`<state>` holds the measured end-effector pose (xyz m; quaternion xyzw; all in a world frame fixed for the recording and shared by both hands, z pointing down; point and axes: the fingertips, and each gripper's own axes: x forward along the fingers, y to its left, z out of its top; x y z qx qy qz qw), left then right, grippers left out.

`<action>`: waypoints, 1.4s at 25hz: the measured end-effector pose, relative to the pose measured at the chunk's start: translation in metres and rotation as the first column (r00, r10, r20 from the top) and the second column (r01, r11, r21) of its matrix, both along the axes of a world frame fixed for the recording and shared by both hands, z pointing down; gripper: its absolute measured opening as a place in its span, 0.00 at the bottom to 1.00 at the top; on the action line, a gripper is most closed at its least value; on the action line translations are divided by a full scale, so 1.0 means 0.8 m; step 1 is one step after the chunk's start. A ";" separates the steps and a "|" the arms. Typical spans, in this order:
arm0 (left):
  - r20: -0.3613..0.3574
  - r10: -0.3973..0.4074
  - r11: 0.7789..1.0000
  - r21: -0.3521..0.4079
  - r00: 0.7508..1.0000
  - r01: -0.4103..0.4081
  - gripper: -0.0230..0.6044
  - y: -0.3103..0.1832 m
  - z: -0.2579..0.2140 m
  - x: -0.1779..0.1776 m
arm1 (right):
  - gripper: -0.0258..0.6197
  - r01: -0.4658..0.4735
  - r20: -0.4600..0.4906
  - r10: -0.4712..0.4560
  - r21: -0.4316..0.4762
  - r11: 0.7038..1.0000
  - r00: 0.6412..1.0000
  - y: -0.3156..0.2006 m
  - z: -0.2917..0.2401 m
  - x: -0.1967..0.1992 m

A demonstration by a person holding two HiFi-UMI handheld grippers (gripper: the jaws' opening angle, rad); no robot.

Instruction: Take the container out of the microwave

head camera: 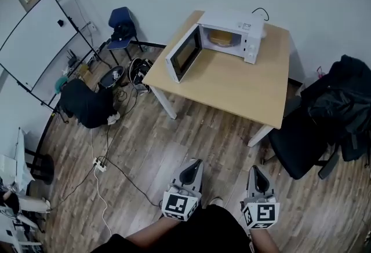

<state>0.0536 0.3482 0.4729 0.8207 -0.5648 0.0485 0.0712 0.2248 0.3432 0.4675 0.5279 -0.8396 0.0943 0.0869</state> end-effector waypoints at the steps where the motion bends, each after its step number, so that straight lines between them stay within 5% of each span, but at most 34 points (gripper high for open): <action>1: -0.003 0.021 1.000 -0.006 1.000 -0.021 0.06 -0.008 0.005 0.005 | 0.13 -0.012 0.017 0.012 -0.002 1.000 1.000 -0.009 0.000 0.002; 10: -0.040 0.105 0.994 0.038 0.994 -0.104 0.06 -0.118 0.001 0.001 | 0.13 0.052 -0.067 -0.053 -0.017 0.999 0.996 -0.094 -0.002 -0.092; 17: -0.074 0.133 0.991 0.038 0.988 -0.130 0.06 -0.178 -0.006 -0.060 | 0.13 0.069 -0.063 -0.073 -0.054 0.996 0.995 -0.173 -0.007 -0.147; 24: -0.122 0.270 0.961 0.090 0.955 -0.260 0.06 -0.229 -0.018 -0.108 | 0.13 -0.002 -0.067 -0.003 -0.071 0.997 0.998 -0.236 -0.001 -0.187; 35: -0.120 0.274 0.960 0.093 0.954 -0.264 0.06 -0.302 -0.007 -0.156 | 0.13 -0.076 -0.089 0.066 -0.117 0.990 0.994 -0.308 0.010 -0.237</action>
